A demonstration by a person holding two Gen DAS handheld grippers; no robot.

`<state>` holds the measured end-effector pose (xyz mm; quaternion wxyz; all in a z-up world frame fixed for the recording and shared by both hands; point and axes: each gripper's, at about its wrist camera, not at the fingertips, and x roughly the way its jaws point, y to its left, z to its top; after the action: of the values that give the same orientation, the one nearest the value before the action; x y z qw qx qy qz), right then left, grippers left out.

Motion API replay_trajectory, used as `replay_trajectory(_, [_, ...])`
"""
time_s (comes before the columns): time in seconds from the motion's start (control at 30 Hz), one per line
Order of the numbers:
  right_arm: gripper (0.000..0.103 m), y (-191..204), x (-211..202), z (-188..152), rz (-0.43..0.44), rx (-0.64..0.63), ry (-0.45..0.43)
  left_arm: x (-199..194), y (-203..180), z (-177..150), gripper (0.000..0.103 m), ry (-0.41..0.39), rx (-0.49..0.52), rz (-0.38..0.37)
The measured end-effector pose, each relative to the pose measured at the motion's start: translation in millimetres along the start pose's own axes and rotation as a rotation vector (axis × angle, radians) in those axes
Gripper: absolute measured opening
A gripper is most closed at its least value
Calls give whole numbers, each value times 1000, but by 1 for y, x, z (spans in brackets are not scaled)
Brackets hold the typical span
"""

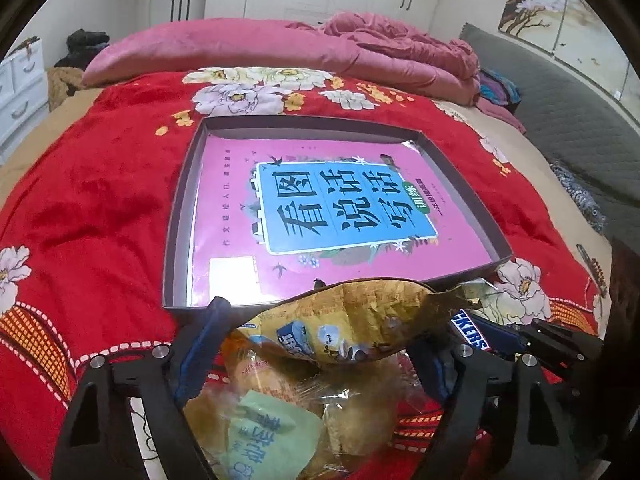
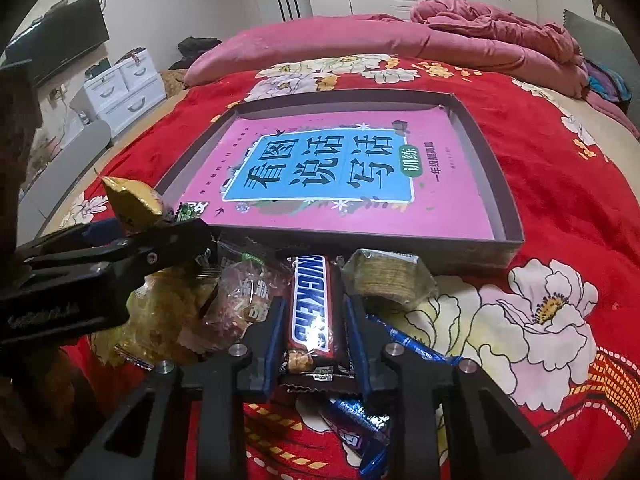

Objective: Organize snacks
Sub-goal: 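Grasp the Snickers bar with the right tool while the left tool grasps the yellow snack bag, then carry the Snickers bar and yellow bag over the tray with both tools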

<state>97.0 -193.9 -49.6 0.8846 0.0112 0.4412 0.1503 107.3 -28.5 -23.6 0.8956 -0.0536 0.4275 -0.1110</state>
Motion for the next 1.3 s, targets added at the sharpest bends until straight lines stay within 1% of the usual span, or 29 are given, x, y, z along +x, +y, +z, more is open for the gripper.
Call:
replay_trajectory(0.07, [29,-1,-2,0,9,6,-3,0,0,0,80,0,-1,-5])
replay_trajectory(0.13, [29,-3,-4,-1,17,18,-8,-1,-1,-1,75,0,1,-9])
replay_trajectory(0.2, [29,-5,-6,-1,25,29,-14,-2,-1,-1,66,0,8,-22])
replay_trajectory(0.3, [29,-6,-9,-2,36,40,-20,-3,0,-1,63,3,3,-35])
replay_trajectory(0.43, [29,-9,-16,-3,59,57,-35,-10,8,0,57,-8,-33,-58])
replay_trajectory(0.47, [29,-9,-18,-3,65,61,-41,-12,11,0,55,-12,-43,-62])
replay_trajectory(0.53, [29,-10,-22,-3,74,70,-49,-17,15,1,44,-27,-54,-78])
replay_trajectory(0.57, [29,-11,-23,-3,83,78,-51,-19,16,2,41,-32,-56,-86])
replay_trajectory(0.67, [29,-14,-25,-2,101,101,-59,-21,18,1,39,-34,-62,-96])
replay_trajectory(0.8, [29,-15,-27,-3,107,112,-60,-24,20,2,34,-41,-71,-113])
replay_trajectory(1.07, [29,-17,-35,-3,116,124,-79,-30,30,2,30,-48,-117,-143])
replay_trajectory(1.13, [29,-18,-37,-3,119,130,-82,-33,35,3,27,-55,-138,-154])
replay_trajectory(1.2, [29,-18,-37,-4,121,134,-83,-35,40,3,19,-64,-153,-165])
replay_trajectory(1.3, [29,-17,-39,-3,117,135,-88,-39,46,4,17,-81,-175,-174])
